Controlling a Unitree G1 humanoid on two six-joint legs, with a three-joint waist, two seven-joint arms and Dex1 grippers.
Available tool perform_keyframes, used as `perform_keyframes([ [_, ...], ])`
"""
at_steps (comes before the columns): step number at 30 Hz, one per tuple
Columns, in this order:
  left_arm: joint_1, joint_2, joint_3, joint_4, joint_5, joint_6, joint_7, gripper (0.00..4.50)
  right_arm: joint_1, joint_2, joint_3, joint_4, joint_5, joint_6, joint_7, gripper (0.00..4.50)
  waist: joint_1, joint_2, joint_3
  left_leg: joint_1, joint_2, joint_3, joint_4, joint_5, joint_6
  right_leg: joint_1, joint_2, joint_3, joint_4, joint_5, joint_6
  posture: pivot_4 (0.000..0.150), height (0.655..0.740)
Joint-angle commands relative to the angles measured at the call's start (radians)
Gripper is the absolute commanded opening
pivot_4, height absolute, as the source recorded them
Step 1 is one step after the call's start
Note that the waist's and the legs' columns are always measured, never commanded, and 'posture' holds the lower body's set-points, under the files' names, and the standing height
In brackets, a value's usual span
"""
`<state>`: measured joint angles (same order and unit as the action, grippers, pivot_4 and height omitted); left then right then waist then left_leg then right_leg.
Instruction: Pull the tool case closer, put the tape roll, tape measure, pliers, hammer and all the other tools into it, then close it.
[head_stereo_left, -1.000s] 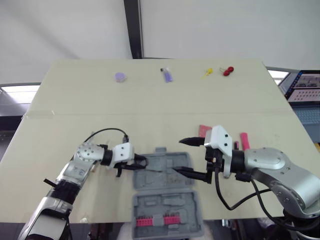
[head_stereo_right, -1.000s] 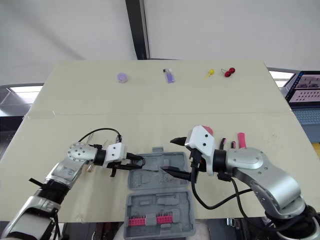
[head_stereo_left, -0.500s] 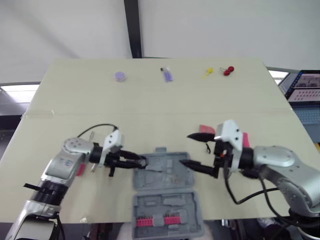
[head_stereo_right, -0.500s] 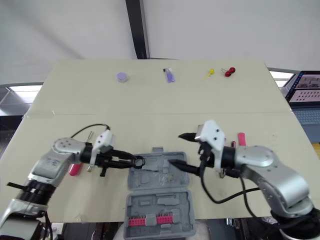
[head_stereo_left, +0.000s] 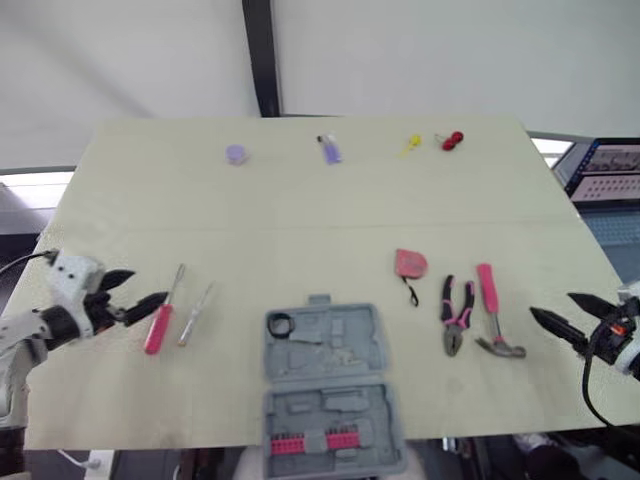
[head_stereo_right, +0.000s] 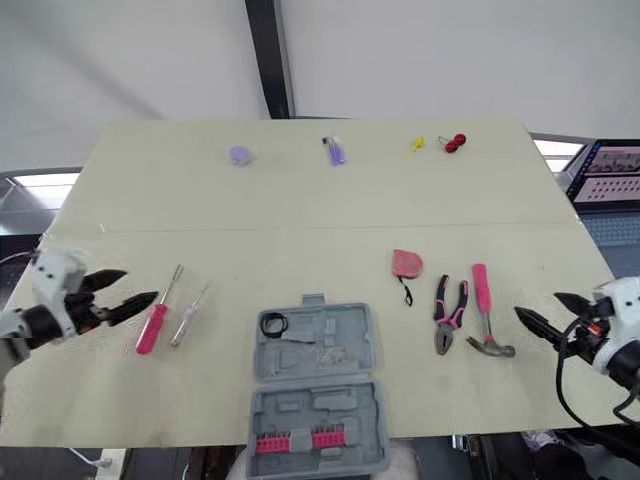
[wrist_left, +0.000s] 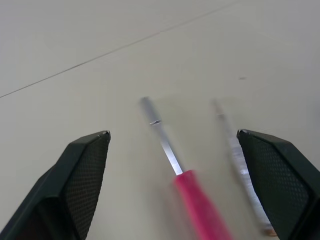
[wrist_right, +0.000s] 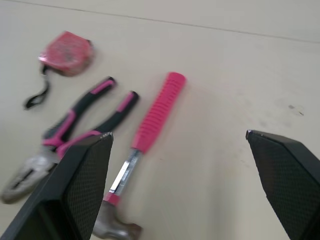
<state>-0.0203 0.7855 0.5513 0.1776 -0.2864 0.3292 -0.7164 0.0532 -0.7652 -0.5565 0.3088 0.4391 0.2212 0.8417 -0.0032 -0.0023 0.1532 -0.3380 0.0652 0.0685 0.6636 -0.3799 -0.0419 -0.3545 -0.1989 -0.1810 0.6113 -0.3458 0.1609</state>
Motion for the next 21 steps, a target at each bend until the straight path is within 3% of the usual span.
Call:
perform_keyframes([
  [1,0.032,-0.048,0.099,0.049,0.017,-0.098,0.138,4.46,-0.081,0.032,-0.036,0.222,-0.042,-0.188,-0.077,4.5,-0.001,0.001,0.0,0.0,0.0,0.0,0.0,0.0,0.0,0.0,0.0,0.0,0.0,0.0,0.0,0.15,0.74],
  [7,0.071,-0.14,0.148,0.148,0.069,-0.238,0.35,4.46,-0.203,0.051,-0.053,0.483,-0.083,-0.417,-0.219,4.5,-0.012,0.001,0.001,0.001,0.0,0.0,-0.001,0.0,0.0,0.001,0.0,0.0,0.0,0.0,0.0,0.15,0.74],
  [11,0.062,-0.172,0.139,0.198,0.077,-0.275,0.439,4.46,-0.235,0.068,-0.044,0.552,-0.089,-0.498,-0.267,4.5,-0.021,0.001,0.0,0.002,0.0,0.0,-0.001,0.0,0.0,0.002,0.0,0.0,0.0,0.0,0.0,0.15,0.74],
  [21,0.036,-0.188,0.081,0.198,0.049,-0.271,0.439,4.46,-0.207,0.086,-0.028,0.52,-0.07,-0.525,-0.255,4.5,-0.027,0.001,0.0,0.002,0.0,0.0,-0.001,0.0,0.0,0.002,0.0,0.0,0.0,0.0,0.0,0.15,0.74],
])
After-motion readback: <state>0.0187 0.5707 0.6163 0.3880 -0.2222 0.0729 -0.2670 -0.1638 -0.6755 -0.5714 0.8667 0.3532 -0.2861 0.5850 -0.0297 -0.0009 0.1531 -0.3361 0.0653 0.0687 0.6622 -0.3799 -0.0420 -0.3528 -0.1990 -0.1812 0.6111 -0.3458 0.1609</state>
